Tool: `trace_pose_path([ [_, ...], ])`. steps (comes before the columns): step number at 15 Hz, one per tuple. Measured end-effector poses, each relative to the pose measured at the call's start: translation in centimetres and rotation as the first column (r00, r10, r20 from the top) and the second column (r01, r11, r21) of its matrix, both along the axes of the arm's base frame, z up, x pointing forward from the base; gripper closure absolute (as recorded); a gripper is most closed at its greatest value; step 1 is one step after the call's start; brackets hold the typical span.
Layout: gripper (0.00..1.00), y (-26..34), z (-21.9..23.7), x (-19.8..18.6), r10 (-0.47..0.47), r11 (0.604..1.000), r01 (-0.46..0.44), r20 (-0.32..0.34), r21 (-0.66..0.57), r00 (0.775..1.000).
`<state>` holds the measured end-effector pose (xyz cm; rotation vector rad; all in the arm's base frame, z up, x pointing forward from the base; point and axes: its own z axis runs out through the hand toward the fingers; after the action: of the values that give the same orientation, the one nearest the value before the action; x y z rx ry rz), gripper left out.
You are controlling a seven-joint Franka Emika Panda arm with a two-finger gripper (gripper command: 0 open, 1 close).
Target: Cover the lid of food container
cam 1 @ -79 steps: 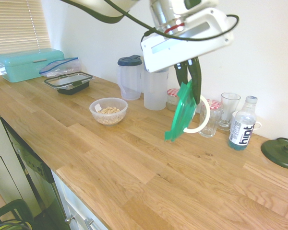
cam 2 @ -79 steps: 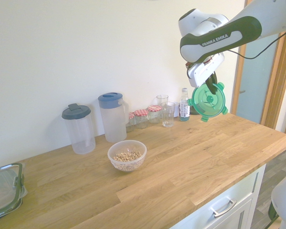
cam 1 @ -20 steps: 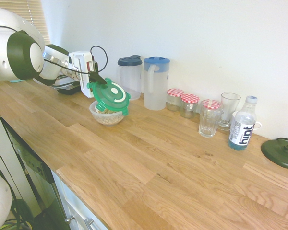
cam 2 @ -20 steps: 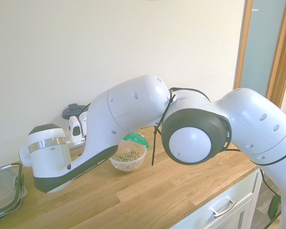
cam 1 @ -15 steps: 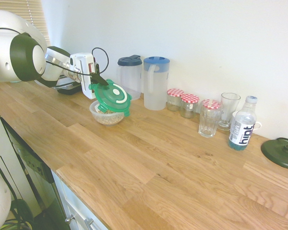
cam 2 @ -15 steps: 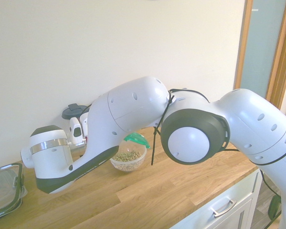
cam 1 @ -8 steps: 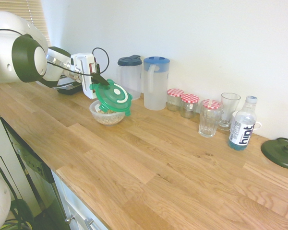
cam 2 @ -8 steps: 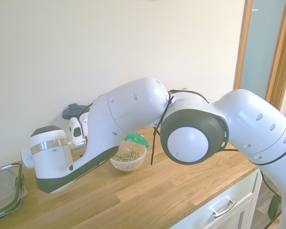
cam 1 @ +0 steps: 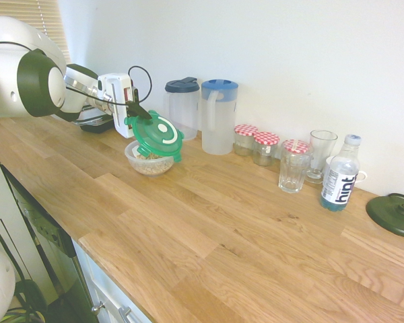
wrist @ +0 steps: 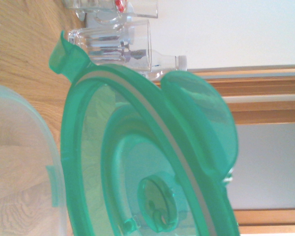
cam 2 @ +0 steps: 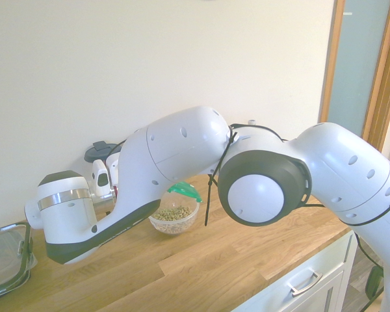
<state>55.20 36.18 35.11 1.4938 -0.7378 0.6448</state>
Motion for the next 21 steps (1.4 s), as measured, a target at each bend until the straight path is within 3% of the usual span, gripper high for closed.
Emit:
trace_pose_path([
  [11, 0.0, 2.7, -1.5, -2.2, 0.037, 0.999, -0.035, -0.041, 0.037, 0.998],
  [21, 0.0, 6.4, -0.9, -6.0, 0.073, 0.977, -0.055, -0.085, 0.204, 0.994],
])
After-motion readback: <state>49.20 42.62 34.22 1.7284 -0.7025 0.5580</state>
